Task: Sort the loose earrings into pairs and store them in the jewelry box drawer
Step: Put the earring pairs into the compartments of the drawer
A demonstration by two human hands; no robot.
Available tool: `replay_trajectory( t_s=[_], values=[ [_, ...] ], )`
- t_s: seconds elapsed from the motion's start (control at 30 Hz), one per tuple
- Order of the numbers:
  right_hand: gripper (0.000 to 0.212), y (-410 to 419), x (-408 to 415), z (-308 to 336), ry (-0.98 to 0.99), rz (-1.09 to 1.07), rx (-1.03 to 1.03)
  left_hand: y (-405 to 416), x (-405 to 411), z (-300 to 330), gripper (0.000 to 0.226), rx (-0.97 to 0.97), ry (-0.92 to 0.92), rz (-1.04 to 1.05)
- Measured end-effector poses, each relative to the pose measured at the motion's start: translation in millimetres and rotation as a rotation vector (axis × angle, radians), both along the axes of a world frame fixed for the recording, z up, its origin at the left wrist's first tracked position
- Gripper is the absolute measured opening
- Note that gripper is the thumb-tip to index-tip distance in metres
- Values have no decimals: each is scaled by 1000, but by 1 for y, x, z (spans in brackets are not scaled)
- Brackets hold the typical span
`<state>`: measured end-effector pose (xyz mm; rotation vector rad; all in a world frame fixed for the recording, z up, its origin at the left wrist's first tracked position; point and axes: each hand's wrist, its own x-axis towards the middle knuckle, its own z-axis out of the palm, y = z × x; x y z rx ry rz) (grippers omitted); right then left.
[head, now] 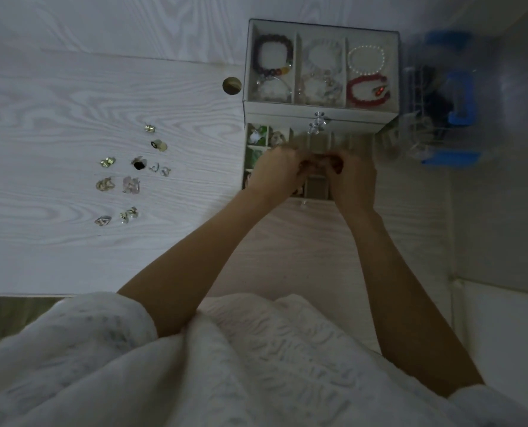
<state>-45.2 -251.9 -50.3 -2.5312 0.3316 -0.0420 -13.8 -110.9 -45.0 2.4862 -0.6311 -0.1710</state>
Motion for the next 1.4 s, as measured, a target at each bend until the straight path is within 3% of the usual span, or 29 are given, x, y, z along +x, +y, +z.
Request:
replay_trajectory(
  t_s=[0.1,0.27,0.4,0.5,0.67,0.73,0.83,1.0,1.13,1.4],
  values=[
    [17,7,-4,2,-29,79,-60,33,-13,13,20,-2,-22,44],
    [15,58,-22,23,-125,475,-101,118,-36,24,35,26,4,283],
    [17,113,-19,28,-104,694,-18,190,-61,20,16,-20,49,522],
    [19,155,-5,21,-46,731,11,230,-78,14,16,-56,50,681],
    [32,219,27,0,39,763,8,269,-65,4,43,-280,114,798],
    [34,235,35,-9,76,797,-92,276,-39,4,43,-302,129,751],
    [26,244,40,-20,88,801,-198,280,5,0,38,-168,129,598],
    [8,244,41,-30,-9,726,-147,265,57,-20,42,34,222,372],
    [12,240,42,-32,-9,628,-189,254,75,-31,47,45,203,273],
    [13,234,45,-22,148,520,-112,258,93,-26,17,54,105,112]
  ],
)
